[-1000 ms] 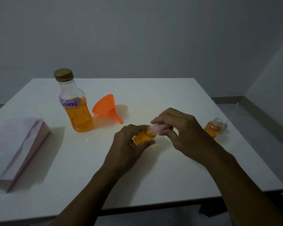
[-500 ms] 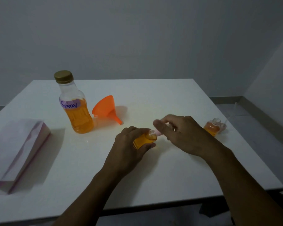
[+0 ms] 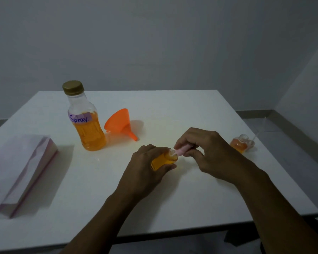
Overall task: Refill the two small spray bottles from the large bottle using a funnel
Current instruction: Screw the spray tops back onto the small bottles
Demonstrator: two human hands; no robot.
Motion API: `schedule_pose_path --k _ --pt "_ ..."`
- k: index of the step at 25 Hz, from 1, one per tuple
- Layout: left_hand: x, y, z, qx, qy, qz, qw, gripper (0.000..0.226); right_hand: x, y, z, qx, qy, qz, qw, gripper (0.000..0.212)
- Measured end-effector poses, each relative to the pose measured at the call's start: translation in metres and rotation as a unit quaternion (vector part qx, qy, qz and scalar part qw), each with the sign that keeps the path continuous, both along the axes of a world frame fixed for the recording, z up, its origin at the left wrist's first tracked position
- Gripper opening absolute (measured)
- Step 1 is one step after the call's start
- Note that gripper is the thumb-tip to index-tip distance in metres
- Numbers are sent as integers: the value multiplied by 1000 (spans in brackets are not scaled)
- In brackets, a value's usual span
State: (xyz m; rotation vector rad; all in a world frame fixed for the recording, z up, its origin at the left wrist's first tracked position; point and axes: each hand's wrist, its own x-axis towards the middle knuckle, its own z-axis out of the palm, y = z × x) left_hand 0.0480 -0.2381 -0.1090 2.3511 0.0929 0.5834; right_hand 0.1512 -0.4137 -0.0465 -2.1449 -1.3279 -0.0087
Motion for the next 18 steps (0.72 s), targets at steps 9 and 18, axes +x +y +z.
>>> schedule_pose_path --k 9,18 --pt "-2 -2 1 10 -2 9 1000 48 -3 1 -4 -23 19 -107 994 43" --pt "0 -2 2 4 -11 8 1000 45 -2 -12 -1 1 98 -66 993 41"
